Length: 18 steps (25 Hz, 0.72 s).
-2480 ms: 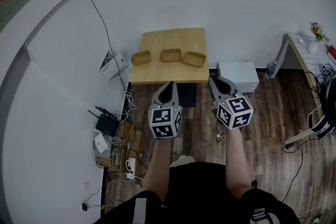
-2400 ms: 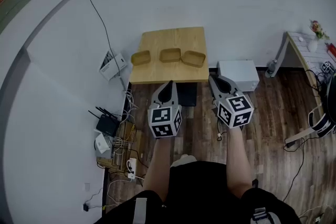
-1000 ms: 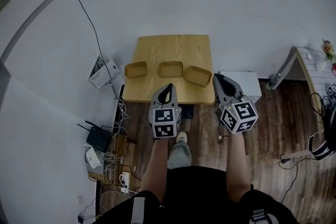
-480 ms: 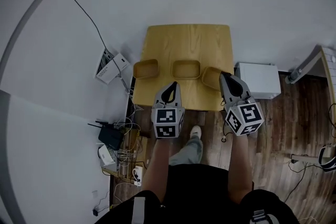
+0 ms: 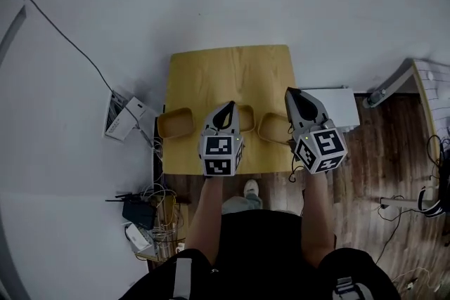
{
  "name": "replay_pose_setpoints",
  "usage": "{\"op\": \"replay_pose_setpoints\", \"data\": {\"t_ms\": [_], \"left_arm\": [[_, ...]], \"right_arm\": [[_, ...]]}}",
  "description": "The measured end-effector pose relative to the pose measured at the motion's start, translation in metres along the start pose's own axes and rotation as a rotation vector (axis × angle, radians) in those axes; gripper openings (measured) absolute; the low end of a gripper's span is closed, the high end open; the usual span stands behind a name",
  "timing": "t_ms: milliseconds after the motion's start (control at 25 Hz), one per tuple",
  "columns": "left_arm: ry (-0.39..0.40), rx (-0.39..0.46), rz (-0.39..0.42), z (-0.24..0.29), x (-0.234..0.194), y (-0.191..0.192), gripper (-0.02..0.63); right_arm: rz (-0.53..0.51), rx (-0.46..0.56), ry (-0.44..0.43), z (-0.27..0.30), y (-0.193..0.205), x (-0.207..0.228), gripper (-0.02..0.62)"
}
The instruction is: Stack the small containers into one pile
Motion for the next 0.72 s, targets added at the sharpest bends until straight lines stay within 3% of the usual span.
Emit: {"op": "replay_pose_setpoints", "data": {"t_ms": [400,720], "left_arm": [[0.125,-0.017,-0.026,0.054,0.025,-0.008,0.005],[0.135,-0.156,-0.052,0.094,0.053,0.027,0.006]], "right_arm": [[-0.053,-0.058,0.116,0.000,-0.005,0.044,0.006],[0.011,-0.182,0.176,-0.018,0.040,0.086,0.008]]}}
Point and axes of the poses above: the fingertips, and each gripper's own axes: z forward along the fingers, x to its right, y out of its underside, the point moved 5 cm from there along -z, backward along the fingers, and after that the axes turned 6 degrees about -z, right-handed, at the moved point
